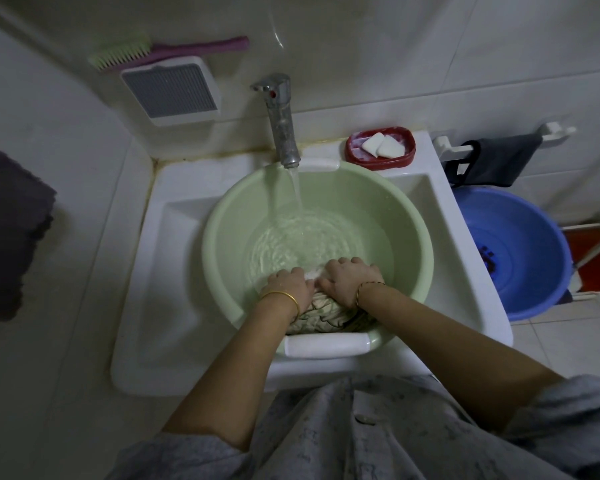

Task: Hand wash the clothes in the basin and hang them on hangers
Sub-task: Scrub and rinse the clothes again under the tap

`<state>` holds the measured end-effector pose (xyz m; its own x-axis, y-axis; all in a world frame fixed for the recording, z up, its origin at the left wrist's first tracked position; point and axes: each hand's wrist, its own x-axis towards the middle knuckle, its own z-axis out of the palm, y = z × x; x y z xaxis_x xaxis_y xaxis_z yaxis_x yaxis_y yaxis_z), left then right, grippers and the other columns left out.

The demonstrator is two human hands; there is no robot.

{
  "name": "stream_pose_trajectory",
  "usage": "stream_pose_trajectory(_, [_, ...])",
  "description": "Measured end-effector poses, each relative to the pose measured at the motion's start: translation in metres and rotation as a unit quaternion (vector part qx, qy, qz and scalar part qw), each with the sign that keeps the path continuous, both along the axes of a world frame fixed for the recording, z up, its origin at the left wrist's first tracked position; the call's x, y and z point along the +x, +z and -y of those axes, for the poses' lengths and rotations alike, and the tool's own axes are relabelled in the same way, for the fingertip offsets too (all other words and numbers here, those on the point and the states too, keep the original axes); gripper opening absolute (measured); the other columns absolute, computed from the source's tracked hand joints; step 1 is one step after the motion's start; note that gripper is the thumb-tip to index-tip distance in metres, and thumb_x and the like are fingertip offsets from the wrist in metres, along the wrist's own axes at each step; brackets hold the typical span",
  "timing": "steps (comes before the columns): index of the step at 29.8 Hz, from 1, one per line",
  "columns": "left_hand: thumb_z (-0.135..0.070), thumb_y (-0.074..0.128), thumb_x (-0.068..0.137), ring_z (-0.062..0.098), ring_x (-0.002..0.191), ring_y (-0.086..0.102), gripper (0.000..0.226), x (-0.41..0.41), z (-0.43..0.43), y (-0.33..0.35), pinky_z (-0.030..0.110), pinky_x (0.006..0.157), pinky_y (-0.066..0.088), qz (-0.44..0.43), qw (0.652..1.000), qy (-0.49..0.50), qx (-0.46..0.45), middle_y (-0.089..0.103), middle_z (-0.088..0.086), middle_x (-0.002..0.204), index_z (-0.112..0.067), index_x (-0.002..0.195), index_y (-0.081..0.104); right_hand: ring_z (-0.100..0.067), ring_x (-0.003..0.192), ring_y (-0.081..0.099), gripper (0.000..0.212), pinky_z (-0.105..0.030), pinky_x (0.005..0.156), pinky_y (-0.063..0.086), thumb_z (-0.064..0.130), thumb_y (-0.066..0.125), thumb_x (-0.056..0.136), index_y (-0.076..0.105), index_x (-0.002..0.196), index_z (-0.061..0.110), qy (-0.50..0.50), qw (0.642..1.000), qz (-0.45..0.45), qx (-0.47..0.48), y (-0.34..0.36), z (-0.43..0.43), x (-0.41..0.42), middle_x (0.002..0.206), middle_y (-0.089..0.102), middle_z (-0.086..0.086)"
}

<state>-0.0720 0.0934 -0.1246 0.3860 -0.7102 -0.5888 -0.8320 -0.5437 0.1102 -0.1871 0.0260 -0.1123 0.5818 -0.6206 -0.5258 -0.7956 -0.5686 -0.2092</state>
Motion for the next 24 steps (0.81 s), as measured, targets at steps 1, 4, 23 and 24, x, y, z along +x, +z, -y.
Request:
stream_pose_trajectory(1, [-0.038, 0.030, 0.100, 0.037, 0.126, 0.040, 0.047, 0.0001, 0.0001, -0.0004, 0.040, 0.104, 0.033, 0.000, 1.000, 0.001, -0.001, 0.043, 0.022, 0.136, -0.007, 0.133, 0.041, -0.028, 0.123, 0.042, 0.050, -0.047, 0.096, 0.036, 0.052, 0.029, 0.096, 0.048, 0.124, 0.015, 0.000, 1.000, 0.000, 0.001, 0.0000, 0.0001, 0.0001, 0.134, 0.049, -0.008])
stream_pose_trajectory(4, [-0.039, 0.030, 0.100, 0.037, 0.127, 0.039, 0.047, 0.0002, -0.0002, -0.0016, 0.040, 0.104, 0.032, 0.000, 1.000, 0.001, -0.001, 0.043, 0.023, 0.137, -0.007, 0.133, 0.041, -0.028, 0.123, 0.042, 0.051, -0.047, 0.096, 0.035, 0.053, 0.029, 0.096, 0.048, 0.124, 0.015, -0.001, 1.000, 0.000, -0.001, 0.0003, -0.0002, -0.0001, 0.133, 0.049, -0.008])
stream_pose_trajectory(23, [-0.039, 0.029, 0.100, 0.036, 0.127, 0.040, 0.048, 0.0005, 0.0008, -0.0019, 0.039, 0.104, 0.032, 0.001, 1.000, 0.000, 0.003, 0.043, 0.023, 0.137, -0.008, 0.135, 0.040, -0.029, 0.124, 0.042, 0.052, -0.047, 0.097, 0.035, 0.052, 0.029, 0.095, 0.048, 0.126, 0.015, 0.001, 1.000, -0.001, -0.002, 0.0012, -0.0007, -0.0004, 0.134, 0.049, -0.009])
stream_pose_trajectory(24, [-0.039, 0.029, 0.100, 0.036, 0.127, 0.040, 0.048, 0.0004, 0.0006, -0.0018, 0.039, 0.104, 0.032, 0.002, 1.000, 0.000, 0.004, 0.043, 0.023, 0.137, -0.007, 0.135, 0.039, -0.029, 0.124, 0.042, 0.052, -0.047, 0.097, 0.034, 0.052, 0.029, 0.095, 0.048, 0.126, 0.015, 0.001, 1.000, -0.001, -0.002, 0.0011, -0.0006, -0.0002, 0.134, 0.048, -0.009])
